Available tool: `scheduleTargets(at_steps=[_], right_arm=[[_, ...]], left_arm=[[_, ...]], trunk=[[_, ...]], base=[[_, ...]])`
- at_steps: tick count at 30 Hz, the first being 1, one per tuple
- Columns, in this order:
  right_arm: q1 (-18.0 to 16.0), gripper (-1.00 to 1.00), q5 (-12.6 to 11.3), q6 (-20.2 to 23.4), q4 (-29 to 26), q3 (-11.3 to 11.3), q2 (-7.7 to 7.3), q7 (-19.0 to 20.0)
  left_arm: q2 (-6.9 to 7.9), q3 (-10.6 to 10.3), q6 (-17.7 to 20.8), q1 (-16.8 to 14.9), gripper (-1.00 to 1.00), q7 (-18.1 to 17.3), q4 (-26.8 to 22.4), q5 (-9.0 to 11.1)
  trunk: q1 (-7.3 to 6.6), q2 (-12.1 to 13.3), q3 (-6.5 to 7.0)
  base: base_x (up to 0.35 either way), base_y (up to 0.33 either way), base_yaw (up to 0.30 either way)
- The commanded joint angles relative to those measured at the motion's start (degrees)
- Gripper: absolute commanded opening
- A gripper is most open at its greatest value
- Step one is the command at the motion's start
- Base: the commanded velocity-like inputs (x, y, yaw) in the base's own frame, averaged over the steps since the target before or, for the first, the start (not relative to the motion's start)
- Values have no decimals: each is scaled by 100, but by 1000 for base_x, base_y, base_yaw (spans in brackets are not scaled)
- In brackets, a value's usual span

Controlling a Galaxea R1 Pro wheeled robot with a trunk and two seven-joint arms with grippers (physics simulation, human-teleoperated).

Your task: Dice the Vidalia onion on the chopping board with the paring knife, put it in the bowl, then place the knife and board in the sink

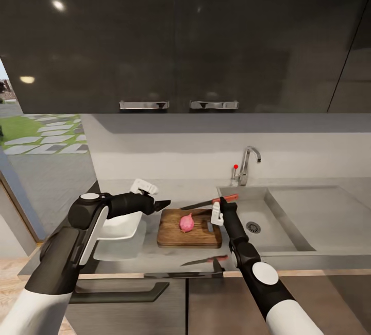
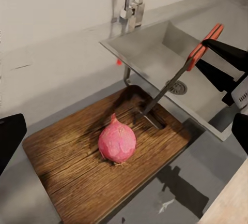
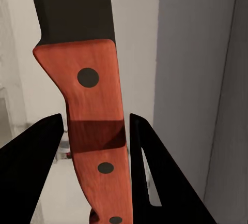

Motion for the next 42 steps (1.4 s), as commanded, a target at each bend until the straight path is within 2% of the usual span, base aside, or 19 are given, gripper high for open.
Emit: scheduleTargets(at_steps=[1,38,40,42], right_arm=[[-5,-100,58,22,8,5,1,-23],[-3,-100,58,22,44,49,1,-3],[-4,-100,57,21,44,86,1,-3],[-8,-100,57,21,44,231,1,-5]], left_arm=[[3,1,37,-7,100,-4,-4,12],[12,13,42,-8,100,-13,-6,12],[13,11,42,-8,100,-14,-5,12],[9,0,42,-8,100,-14,-4,12]], trunk=[[4,-12,-12],[4,-12,-12],[4,-12,-12],[4,-12,-12]], base=[[0,0,0],[0,0,0],[0,0,0],[0,0,0]])
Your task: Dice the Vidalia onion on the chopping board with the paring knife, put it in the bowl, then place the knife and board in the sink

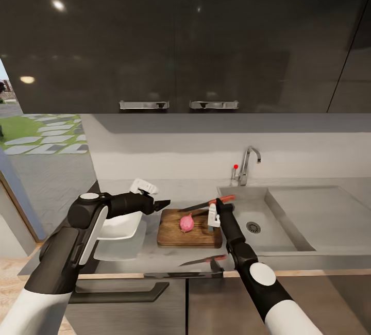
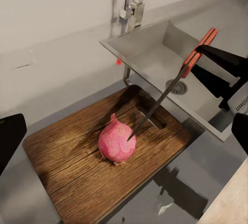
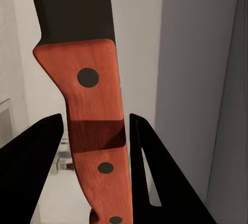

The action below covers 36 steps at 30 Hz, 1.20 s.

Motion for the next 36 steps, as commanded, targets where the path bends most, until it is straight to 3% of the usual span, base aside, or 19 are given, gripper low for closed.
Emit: scheduleTargets(at_steps=[1,36], right_arm=[[-4,-100,56,23,3,15,1,-23],[-2,-100,56,22,3,89,1,-23]], left_arm=[[3,-4,37,-6,100,-3,-4,12],[-2,-10,37,-6,100,-3,-7,12]], trunk=[[4,-12,-12],[4,-12,-12]], base=[[0,0,0],[34,0,0]])
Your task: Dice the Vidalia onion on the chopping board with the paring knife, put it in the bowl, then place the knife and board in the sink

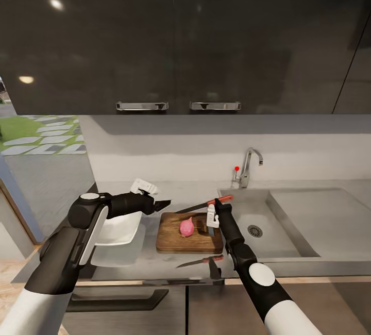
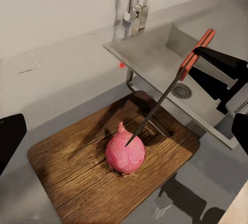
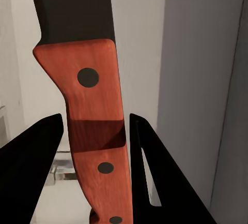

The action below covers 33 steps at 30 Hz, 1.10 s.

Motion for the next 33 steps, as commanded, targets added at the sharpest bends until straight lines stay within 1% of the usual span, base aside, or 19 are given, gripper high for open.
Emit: scheduleTargets(at_steps=[1,4,7,12,16,18,21,26,33], right_arm=[[-6,-100,58,23,3,1,1,-23],[-5,-100,58,23,3,2,1,-23],[-3,-100,59,23,3,3,1,-23],[-7,-100,59,23,3,6,1,-19],[-9,-100,59,23,3,10,1,-18],[-10,-100,58,23,3,11,1,-20],[-9,-100,58,23,3,12,1,-20],[-8,-100,58,23,3,12,1,-19],[-9,-100,58,23,3,12,1,-23]], left_arm=[[2,-6,39,-6,100,-3,-4,12],[-4,-23,40,-6,100,-3,-4,13],[-3,-196,39,-6,100,-3,-1,17],[39,-896,37,-6,100,-3,0,12],[71,-1017,39,-6,100,-3,0,12],[93,-1045,43,-6,100,-3,0,12],[138,-1059,45,-6,100,-3,0,12],[292,-1060,51,-6,100,-7,0,12],[386,-1050,53,-6,100,-5,0,12]], trunk=[[4,-12,-12],[4,-12,-12],[4,-12,-12],[4,-12,-12],[4,-12,-12],[4,-12,-12],[4,-12,-12],[4,-12,-12],[4,-12,-12]], base=[[0,0,0],[0,0,0],[0,0,0],[0,0,0],[0,0,0],[0,0,0],[0,0,0],[0,0,0],[0,0,0]])
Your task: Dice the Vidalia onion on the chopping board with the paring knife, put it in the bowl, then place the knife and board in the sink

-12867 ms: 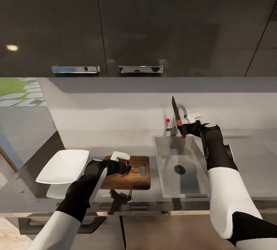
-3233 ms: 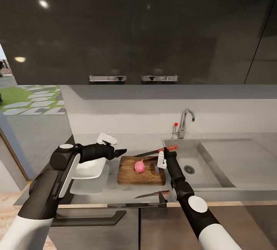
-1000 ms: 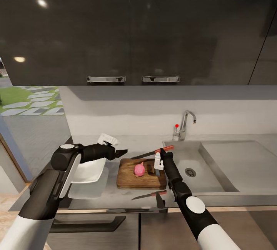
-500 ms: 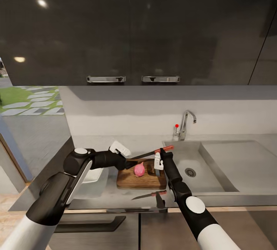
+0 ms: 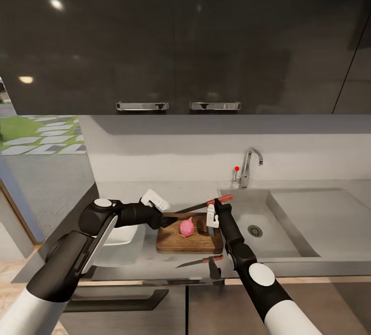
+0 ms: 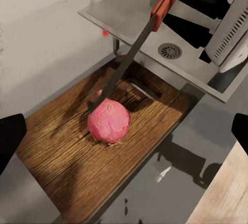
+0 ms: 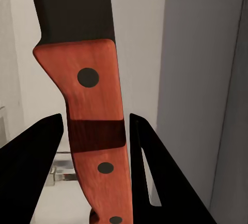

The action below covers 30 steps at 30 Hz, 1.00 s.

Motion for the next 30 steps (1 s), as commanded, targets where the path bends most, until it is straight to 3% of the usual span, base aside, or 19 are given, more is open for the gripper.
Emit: scheduleTargets(at_steps=[1,6,11,19,25,30], right_arm=[[-3,-100,58,21,3,0,1,-21],[-5,-100,58,-13,3,0,1,-23],[-6,-100,58,-35,3,0,1,-20],[-7,-100,58,-39,3,-8,-26,-16],[-4,-100,58,-41,3,-14,-38,-14],[-4,-100,58,-44,3,-17,-47,-14]], left_arm=[[8,-3,36,-7,100,-4,-4,13],[19,-2,37,-7,100,-5,-4,13],[20,-1,36,-7,100,-4,-4,13],[21,-1,33,-7,100,-3,-4,13],[21,-1,34,-7,100,-5,-4,13],[21,-1,35,-7,100,-5,-4,13]], trunk=[[4,-12,-12],[113,-213,-102],[113,-213,-102],[289,-534,-246],[289,-534,-246],[399,-734,-335]], base=[[0,0,0],[0,0,0],[0,0,0],[0,0,0],[0,0,0],[0,0,0]])
